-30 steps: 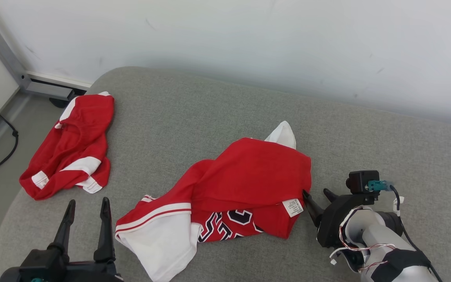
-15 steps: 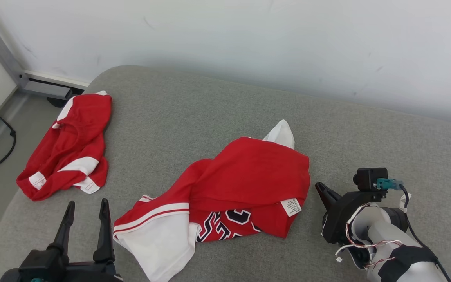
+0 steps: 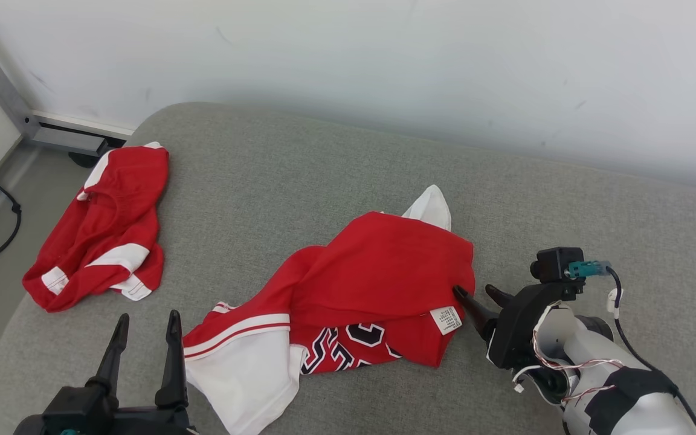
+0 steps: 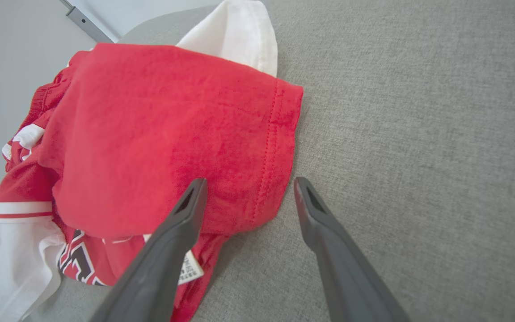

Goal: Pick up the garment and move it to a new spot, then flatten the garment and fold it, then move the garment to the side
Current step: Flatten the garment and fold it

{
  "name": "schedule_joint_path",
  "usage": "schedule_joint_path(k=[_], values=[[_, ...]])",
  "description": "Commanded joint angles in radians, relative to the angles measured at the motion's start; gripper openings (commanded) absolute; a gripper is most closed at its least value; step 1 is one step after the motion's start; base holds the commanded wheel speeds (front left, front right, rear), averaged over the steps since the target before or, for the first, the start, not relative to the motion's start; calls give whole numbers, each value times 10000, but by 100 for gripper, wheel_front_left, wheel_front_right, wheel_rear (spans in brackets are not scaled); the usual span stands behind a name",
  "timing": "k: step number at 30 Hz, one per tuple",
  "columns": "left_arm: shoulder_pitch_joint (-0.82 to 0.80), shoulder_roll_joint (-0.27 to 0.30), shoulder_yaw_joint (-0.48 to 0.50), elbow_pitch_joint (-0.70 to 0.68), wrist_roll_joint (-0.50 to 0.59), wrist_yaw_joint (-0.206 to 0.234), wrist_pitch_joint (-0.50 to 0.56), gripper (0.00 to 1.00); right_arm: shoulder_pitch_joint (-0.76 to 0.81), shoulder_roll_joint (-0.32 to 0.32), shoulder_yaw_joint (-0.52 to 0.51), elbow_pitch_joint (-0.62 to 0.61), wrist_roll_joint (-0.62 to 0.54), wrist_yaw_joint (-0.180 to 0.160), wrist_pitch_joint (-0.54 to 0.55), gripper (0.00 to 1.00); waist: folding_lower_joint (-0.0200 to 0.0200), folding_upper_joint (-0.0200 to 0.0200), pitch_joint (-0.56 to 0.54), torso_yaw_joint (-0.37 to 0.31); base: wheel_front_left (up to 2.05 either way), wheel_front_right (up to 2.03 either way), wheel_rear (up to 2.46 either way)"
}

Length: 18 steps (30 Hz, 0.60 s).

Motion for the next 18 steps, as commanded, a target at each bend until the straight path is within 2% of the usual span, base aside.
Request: schedule_joint_path(k=[1,8,15,16,17,18], values=[[-79,27,36,47,77,-80,-57,100,-187,-160,138,66,145,0,160,100,-1,0,-20,44,0,0,0],[-81,-72,35,151,133,-167,-57,100,-505,-352,839,481,618,0,1056,100,-1,0,-22,276,0,0,0],[-94,-157,76,261,131,-275,-57,100,-647,-230,1311,950,950,0,1346,100,-1,0,45,510,0,0,0],[-98,-167,92,279,135,-299,-57,100,-654,-212,1370,996,989,0,1340,91,-1,0,53,529,0,0,0],[-108,-182,101,296,146,-314,-57,100,-655,-197,1438,1030,1024,0,1319,48,-1,0,61,547,0,0,0],[-108,-182,101,296,146,-314,-57,100,-655,-197,1438,1030,1024,0,1319,48,-1,0,61,547,0,0,0]])
